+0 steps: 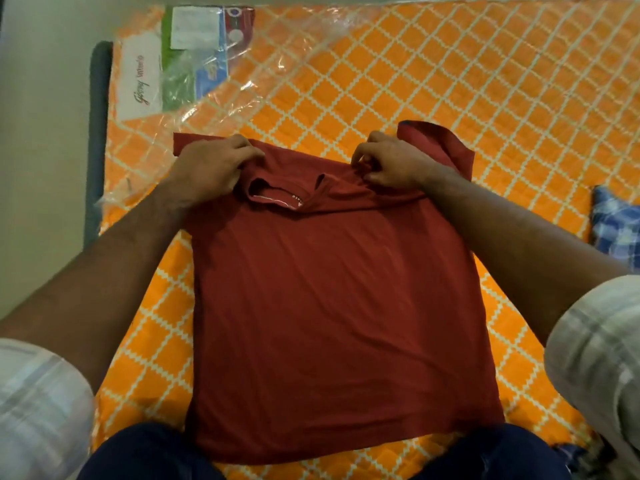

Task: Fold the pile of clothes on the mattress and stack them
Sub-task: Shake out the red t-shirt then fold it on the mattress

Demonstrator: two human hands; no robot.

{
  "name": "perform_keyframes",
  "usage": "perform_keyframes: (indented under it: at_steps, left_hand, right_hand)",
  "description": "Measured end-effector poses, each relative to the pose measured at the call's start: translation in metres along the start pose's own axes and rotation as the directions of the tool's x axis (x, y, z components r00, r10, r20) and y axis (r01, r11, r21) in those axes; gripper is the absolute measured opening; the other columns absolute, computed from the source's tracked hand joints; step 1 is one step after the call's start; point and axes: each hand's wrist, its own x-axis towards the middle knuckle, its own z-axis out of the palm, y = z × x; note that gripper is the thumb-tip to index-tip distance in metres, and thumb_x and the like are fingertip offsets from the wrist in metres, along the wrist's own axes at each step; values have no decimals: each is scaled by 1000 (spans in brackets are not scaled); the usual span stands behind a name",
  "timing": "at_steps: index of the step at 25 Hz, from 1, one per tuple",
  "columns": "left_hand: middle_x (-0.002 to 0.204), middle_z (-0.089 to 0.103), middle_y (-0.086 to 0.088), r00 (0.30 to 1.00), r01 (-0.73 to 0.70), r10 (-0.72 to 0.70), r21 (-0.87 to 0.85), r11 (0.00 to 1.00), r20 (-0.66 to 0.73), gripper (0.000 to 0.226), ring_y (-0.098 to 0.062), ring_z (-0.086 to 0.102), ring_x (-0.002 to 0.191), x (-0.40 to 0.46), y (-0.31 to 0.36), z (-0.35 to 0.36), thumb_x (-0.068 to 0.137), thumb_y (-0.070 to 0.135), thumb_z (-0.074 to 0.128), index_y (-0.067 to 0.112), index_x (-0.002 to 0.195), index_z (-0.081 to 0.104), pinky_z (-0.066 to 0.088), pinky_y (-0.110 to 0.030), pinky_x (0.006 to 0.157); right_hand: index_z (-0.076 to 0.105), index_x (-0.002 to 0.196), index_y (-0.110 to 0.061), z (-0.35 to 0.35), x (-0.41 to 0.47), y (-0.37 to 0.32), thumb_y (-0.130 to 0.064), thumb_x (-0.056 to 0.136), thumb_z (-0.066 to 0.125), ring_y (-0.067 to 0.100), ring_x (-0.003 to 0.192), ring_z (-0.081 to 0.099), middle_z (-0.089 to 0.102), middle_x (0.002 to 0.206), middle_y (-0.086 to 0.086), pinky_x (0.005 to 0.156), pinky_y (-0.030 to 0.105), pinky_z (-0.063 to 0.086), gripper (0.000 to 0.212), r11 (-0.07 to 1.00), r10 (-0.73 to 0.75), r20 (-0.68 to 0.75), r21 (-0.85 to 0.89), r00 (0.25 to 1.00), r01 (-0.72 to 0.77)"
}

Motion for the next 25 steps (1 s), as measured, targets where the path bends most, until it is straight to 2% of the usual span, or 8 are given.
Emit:
perform_keyframes:
  at_steps: [5,8,13,16,18,20,22,25]
  left_hand:
    - [132,57,-1,996,87,-87,-9,996,22,35,-30,67,99,5,-7,8,94,35,59,21,127,59,57,-42,61]
    - [122,61,-2,996,90,-91,21,996,24,43,-30,68,88,13,-3,7,94,54,55,22,122,58,55,-39,56]
    - [138,56,-2,990,-136,136,-16,991,26,22,-31,69,82,12,-5,4,96,24,59,17,116,65,53,-37,49]
    - [113,66,0,975,198,-221,-354,914,-26,12,-25,71,80,30,4,-11,92,21,60,20,102,68,57,-39,62]
    - [93,71,-1,831,498,-540,-607,619,132,12,-23,73,68,58,1,-26,90,21,57,22,99,65,60,-41,62]
    - [102,72,-2,694,613,-710,-617,495,120,22,-28,73,82,87,-3,-38,89,27,52,24,108,63,60,-45,77]
    - [129,62,-5,634,646,-772,-522,557,-39,36,-31,64,109,102,9,-38,92,28,51,20,127,54,50,-42,92]
    - [146,47,-7,827,364,-463,-325,873,-318,45,-29,50,127,99,67,-12,91,27,51,15,135,48,45,-47,97]
  right_hand:
    - [58,97,-25,-12,-2,14,-21,89,69,21,94,57,53,107,-3,73,44,52,14,998,69,-61,-6,996,-70]
    - [53,93,-23,-17,-3,21,-17,90,68,23,91,59,58,96,-4,69,39,49,17,990,104,-58,101,993,-98]
    - [57,86,-9,-28,2,17,-1,90,68,20,85,69,62,109,2,55,28,58,15,884,191,61,423,980,-199]
    - [54,85,-8,-44,5,17,3,91,66,25,75,74,68,90,11,58,41,63,17,751,268,125,593,955,-289]
    - [51,87,-10,-57,8,25,3,92,61,22,60,71,65,75,13,59,46,62,17,648,449,-25,698,893,-306]
    - [50,102,-10,-65,8,40,3,91,54,22,64,69,62,85,12,59,44,61,18,533,636,-206,814,744,-230]
    - [49,121,-10,-61,2,58,0,86,54,26,89,67,60,110,11,74,45,61,37,583,702,-298,762,647,-282]
    - [51,133,-15,-37,-14,90,-25,84,65,32,119,56,56,131,10,98,47,49,51,661,732,-252,487,632,-571]
